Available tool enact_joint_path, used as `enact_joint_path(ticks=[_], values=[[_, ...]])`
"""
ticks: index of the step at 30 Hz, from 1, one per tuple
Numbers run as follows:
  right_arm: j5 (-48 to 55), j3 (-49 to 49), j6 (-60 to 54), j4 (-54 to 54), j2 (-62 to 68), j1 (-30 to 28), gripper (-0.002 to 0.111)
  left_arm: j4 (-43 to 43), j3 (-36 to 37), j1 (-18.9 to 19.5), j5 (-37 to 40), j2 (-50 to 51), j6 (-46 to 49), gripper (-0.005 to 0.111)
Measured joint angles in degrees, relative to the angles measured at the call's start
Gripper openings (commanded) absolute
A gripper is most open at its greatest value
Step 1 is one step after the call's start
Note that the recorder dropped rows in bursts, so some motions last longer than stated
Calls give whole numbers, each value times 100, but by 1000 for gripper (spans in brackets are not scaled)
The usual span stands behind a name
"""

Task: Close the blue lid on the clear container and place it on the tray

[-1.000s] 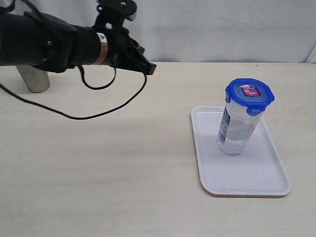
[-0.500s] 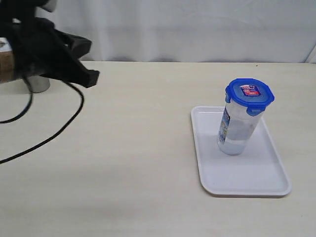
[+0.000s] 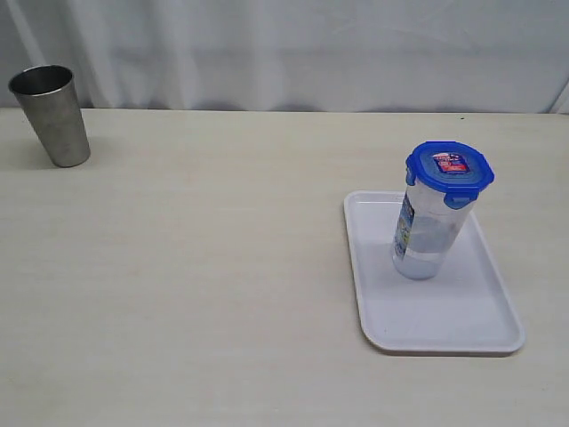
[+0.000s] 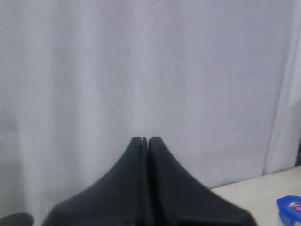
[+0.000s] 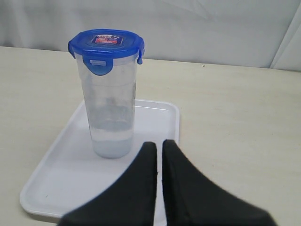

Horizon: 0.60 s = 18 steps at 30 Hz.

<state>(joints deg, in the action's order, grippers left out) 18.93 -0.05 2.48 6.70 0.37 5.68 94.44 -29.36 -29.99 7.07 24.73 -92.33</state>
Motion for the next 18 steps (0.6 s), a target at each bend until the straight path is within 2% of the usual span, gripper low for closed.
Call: enact_joint_path(ticks=[10, 18], values=[[0, 0, 0, 0, 0, 0, 4, -22, 188, 0, -656, -1829, -26, 0], [0, 0, 0, 0, 0, 0, 4, 76, 188, 0, -707, -2143, -26, 0]])
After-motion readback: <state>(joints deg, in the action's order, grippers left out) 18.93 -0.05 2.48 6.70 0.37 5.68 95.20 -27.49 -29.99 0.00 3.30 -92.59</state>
